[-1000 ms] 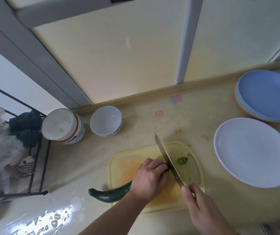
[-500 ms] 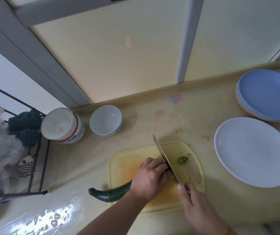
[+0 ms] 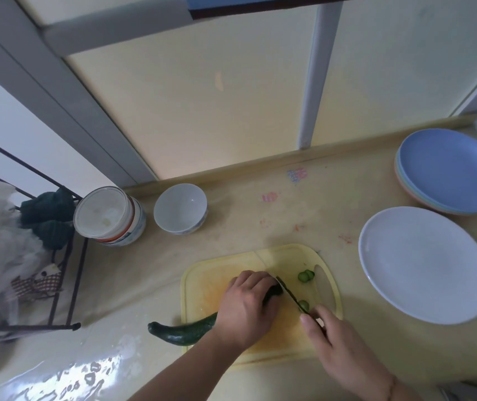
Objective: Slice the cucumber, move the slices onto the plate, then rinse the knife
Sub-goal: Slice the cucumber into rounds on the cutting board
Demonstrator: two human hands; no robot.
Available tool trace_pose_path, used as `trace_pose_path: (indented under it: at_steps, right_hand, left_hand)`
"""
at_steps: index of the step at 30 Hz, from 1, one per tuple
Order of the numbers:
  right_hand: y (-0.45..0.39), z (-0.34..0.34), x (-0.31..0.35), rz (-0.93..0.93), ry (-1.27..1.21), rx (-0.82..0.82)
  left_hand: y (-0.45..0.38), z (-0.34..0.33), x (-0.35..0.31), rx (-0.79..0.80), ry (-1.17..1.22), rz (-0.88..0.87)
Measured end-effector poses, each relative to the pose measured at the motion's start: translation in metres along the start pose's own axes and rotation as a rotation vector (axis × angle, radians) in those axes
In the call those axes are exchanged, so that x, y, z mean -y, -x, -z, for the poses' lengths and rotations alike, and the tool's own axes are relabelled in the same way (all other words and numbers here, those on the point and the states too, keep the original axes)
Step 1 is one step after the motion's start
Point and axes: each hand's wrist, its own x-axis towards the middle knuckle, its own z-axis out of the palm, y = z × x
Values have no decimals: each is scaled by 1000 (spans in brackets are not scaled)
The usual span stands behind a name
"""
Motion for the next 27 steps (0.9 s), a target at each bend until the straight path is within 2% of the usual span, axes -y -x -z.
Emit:
trace_pose_path:
  at_steps: [5,7,9,12,18,21,23,27]
  right_hand:
    - [-3,17,-1,145,237,-40]
    - [-8,22,-2,208,364,-54]
    - [-14,26,-5,259,450,-33]
    - [-21,32,-11,290,528,-6]
    - [-28,31,-12,296,624,8]
    - [-30,31,-10,290,653,31]
    - [-31,29,-11,302,670,13]
    - [-34,25,-16,329,696,-7]
  left_hand:
    - [33,26,3,-253,198,34]
    - [44,33,0,-319,169,-84]
    - [41,37,-8,-308,86,-245]
    - [16,35,-24,-157,-94,-325]
    - [-30,19,-38,181,-255,-159]
    - [-47,19,-42,403,-291,5]
    - [-55,17,-41,479,-304,57]
    - [-66,15,-35,570,-308,42]
